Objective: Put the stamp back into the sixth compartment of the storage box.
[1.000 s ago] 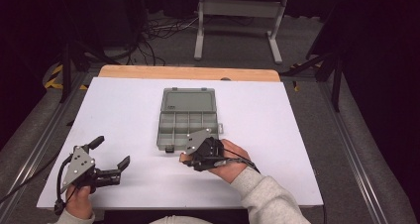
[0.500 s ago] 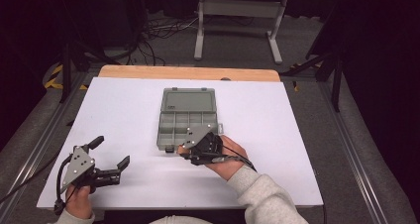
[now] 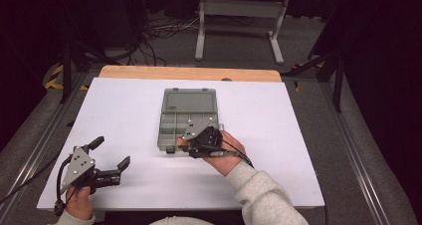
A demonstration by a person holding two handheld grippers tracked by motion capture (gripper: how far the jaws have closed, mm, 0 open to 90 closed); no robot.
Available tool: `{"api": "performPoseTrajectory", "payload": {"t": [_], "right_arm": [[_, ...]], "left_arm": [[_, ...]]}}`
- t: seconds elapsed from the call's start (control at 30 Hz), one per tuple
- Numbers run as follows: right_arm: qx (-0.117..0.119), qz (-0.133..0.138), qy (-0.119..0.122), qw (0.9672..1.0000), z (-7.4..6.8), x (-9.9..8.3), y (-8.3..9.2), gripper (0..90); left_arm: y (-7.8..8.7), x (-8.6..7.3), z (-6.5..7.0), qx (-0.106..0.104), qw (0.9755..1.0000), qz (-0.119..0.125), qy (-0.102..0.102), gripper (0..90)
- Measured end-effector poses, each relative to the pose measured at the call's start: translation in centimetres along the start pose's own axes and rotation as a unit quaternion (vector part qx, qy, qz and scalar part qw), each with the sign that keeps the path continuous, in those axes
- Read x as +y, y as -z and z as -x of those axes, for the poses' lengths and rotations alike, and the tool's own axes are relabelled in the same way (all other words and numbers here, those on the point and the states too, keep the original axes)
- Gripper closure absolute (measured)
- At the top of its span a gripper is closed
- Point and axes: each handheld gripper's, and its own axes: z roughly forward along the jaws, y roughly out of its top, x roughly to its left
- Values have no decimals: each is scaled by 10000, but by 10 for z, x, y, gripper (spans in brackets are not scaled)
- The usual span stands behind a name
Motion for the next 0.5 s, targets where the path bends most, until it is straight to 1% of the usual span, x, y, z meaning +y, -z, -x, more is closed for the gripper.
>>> {"api": "performPoseTrajectory", "payload": {"t": [0.17,0.27,0.5], "right_arm": [[-83,17,-26,10000,5,2,-4,660],[-100,30,-59,9999,8,4,-5,660],[-134,26,-46,9999,13,7,-9,661]], "left_arm": [[0,0,0,-6,10000,-2,14,3],[0,0,0,2,10000,-4,3,3],[0,0,0,-10,10000,-2,11,3]]}}
